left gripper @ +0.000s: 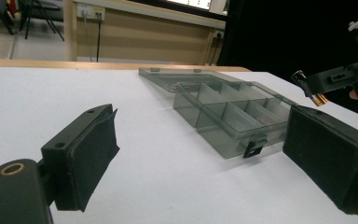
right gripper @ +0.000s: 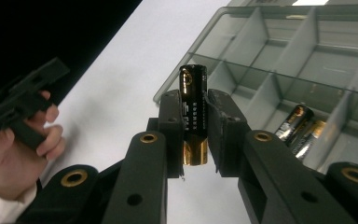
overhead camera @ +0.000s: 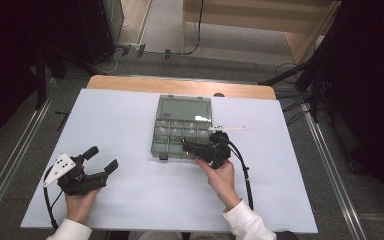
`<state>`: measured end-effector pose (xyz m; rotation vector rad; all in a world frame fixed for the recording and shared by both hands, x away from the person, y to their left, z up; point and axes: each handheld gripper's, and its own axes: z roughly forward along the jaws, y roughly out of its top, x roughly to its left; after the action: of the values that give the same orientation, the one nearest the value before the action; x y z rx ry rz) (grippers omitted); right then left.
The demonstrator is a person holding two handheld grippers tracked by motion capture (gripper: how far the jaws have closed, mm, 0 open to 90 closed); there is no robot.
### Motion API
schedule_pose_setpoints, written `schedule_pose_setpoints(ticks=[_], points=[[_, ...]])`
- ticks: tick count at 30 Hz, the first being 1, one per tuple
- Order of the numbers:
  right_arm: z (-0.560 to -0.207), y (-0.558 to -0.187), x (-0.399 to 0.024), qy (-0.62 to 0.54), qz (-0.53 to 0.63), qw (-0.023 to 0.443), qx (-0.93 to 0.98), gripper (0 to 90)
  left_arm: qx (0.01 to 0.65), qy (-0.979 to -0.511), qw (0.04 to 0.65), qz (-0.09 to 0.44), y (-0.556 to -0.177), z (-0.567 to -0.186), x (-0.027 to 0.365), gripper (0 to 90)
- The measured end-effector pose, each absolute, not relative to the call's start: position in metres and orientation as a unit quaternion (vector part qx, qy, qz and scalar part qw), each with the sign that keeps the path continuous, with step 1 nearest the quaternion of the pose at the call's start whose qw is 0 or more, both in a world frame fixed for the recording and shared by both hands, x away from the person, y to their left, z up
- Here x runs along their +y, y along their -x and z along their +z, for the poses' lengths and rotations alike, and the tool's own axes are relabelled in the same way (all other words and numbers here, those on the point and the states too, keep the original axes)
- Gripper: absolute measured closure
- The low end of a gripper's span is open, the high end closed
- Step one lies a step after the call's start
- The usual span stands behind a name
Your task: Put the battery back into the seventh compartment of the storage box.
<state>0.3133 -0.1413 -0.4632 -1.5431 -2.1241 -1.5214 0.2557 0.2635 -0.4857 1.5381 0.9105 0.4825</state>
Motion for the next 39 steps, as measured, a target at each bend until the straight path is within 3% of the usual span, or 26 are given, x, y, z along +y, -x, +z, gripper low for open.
schedule_pose_setpoints(ticks=[16,25,27,29,31,34,39], points=[[-0.485,-0.32,-0.15,0.568,-0.518,0.055,-0.637,77.1,0.393,-0.664,0.601,0.208,-0.256,-0.486,0.264,9.6],[-0.48,-0.318,-0.151,0.564,-0.537,0.048,-0.626,28.1,0.393,-0.664,0.601,0.208,-0.256,-0.486,0.264,9.6],[-0.479,-0.319,-0.153,0.547,-0.547,0.05,-0.632,13.4,0.393,-0.664,0.601,0.208,-0.256,-0.486,0.264,9.6],[-0.477,-0.318,-0.154,0.527,-0.561,0.055,-0.636,11.5,0.393,-0.664,0.601,0.208,-0.256,-0.486,0.264,9.6],[-0.475,-0.318,-0.152,0.513,-0.564,0.056,-0.645,1.0,0.393,-0.664,0.601,0.208,-0.256,-0.485,0.264,9.6],[-0.473,-0.318,-0.149,0.501,-0.553,0.054,-0.663,0.0,0.392,-0.664,0.601,0.207,-0.256,-0.485,0.264,9.6],[-0.467,-0.314,-0.135,0.474,-0.51,-0.03,-0.717,0.0,0.392,-0.664,0.602,0.207,-0.255,-0.485,0.264,9.6]])
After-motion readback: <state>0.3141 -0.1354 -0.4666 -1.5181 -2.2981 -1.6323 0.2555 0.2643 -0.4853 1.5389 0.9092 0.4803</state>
